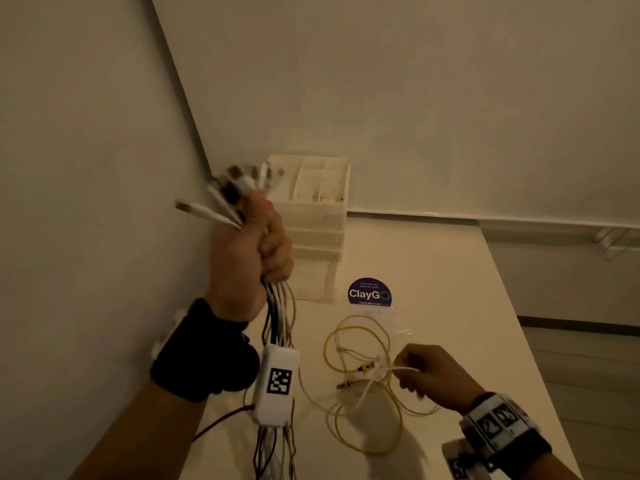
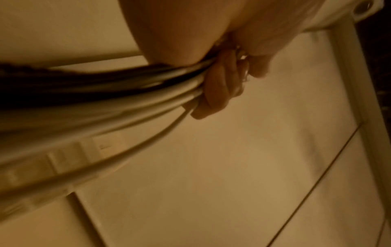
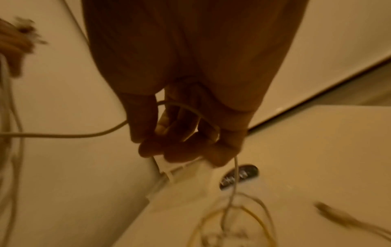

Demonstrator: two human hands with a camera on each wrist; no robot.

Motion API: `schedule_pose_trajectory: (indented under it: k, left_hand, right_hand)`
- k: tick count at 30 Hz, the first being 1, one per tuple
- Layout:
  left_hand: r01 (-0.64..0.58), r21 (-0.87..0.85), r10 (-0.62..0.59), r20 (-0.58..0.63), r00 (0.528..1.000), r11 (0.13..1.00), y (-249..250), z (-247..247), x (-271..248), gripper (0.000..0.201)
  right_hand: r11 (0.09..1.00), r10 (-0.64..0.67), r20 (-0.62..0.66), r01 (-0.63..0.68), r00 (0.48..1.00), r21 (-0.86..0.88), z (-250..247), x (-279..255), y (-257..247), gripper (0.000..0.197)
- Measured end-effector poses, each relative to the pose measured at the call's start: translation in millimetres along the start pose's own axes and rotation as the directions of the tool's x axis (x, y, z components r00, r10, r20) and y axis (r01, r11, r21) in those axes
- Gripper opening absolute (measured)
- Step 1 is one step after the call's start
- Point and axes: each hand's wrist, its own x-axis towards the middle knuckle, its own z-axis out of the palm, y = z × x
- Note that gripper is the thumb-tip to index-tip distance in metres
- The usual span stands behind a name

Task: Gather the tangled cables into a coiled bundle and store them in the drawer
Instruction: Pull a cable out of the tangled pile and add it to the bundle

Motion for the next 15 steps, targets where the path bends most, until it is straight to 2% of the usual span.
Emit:
schedule_pose_trajectory:
  k: [2, 3, 5, 7, 10, 11, 12, 13, 15]
  left_hand:
    - [0.063, 0.184, -0.084, 0.104, 0.991, 0.981, -19.3, 5.2, -10.0, 0.042]
    - [0.064, 0.315, -0.113, 0.140, 0.984, 0.947, -28.8, 11.7, -15.7, 0.036]
    - [0.056, 0.507, -0.153, 0.152, 0.976, 0.860, -48.9, 26.9, -27.5, 0.018]
    - [0.093, 0.583, -0.211, 0.138, 0.968, 0.807, -68.8, 39.0, -33.8, 0.012]
    - [0.169, 0.671, -0.288, 0.069, 0.955, 0.722, -90.0, 41.8, -36.5, 0.043]
    - [0.186, 0.683, -0.292, 0.042, 0.955, 0.707, -92.3, 40.1, -36.1, 0.052]
    - [0.191, 0.696, -0.289, 0.025, 0.957, 0.692, -94.5, 36.5, -35.4, 0.057]
    - [0.185, 0.705, -0.280, 0.020, 0.960, 0.685, -93.6, 34.9, -35.5, 0.054]
    - [0.142, 0.721, -0.253, 0.048, 0.966, 0.678, -90.2, 31.7, -37.3, 0.023]
  right_hand:
    - [0.998, -0.045, 0.022, 0.046, 0.999, -0.035, -8.5, -2.5, -23.7, 0.018]
    - [0.998, -0.049, 0.013, 0.050, 0.999, -0.042, -11.7, -4.3, -35.8, 0.022]
    - [0.993, -0.081, -0.044, 0.077, 0.996, -0.086, -16.3, -7.7, -59.6, 0.022]
    - [0.989, -0.138, -0.115, 0.130, 0.984, -0.075, -19.0, -9.2, -81.6, 0.022]
    - [0.980, -0.118, -0.147, 0.139, 0.982, 0.143, -21.0, -9.9, -103.5, 0.037]
    - [0.961, -0.100, -0.121, 0.127, 0.988, 0.244, -22.8, -11.0, -106.3, 0.035]
    - [0.934, -0.098, -0.089, 0.123, 0.991, 0.335, -24.9, -13.6, -108.4, 0.026]
    - [0.904, -0.108, -0.060, 0.124, 0.992, 0.410, -26.8, -17.0, -108.3, 0.027]
    - [0.832, -0.151, -0.012, 0.134, 0.988, 0.538, -28.7, -21.4, -104.5, 0.027]
